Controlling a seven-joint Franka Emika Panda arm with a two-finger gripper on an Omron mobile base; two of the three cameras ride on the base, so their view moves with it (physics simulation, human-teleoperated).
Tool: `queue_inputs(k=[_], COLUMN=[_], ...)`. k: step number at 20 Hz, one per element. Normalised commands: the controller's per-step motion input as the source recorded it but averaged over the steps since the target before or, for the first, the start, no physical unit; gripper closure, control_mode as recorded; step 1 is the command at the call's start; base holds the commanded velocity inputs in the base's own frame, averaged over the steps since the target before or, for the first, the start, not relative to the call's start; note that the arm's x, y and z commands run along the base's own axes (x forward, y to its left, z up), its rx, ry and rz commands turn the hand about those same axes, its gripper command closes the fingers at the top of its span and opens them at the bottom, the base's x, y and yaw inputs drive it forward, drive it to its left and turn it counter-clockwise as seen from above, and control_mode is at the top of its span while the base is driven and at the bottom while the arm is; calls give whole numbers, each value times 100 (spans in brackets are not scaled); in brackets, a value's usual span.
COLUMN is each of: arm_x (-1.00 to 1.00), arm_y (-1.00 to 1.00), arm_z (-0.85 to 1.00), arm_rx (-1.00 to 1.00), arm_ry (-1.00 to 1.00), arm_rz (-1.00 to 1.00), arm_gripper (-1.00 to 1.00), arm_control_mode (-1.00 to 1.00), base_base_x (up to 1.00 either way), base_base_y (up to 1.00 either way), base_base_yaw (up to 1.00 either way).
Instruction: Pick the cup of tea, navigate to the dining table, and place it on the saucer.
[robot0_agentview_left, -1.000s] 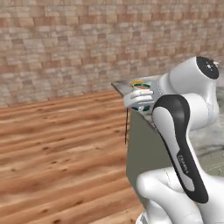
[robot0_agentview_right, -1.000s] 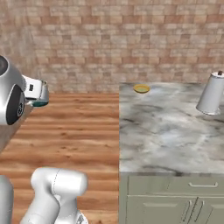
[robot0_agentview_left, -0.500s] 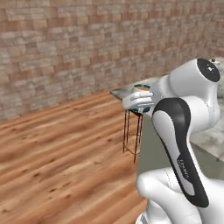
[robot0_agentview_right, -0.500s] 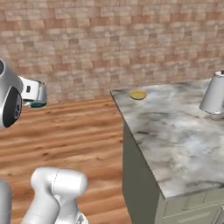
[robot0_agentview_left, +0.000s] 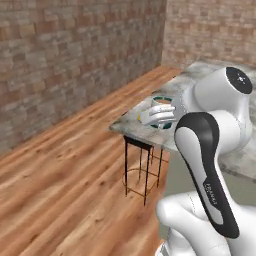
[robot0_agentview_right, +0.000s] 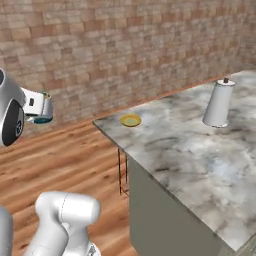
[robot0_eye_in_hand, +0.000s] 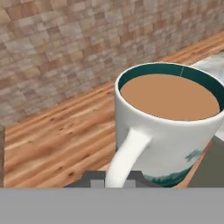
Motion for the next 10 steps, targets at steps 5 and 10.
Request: queue_inputs(k=[5,10], arm_x=[0,0], arm_y=[0,0], arm_z=[0,0], arm_rx=[0,0], arm_ry=[0,0], arm_rz=[0,0], arm_gripper=[100,100], arm_control_mode=[100,100], base_base_x=[79,61], base_base_y=[93,73], base_base_yaw=[-65,-69])
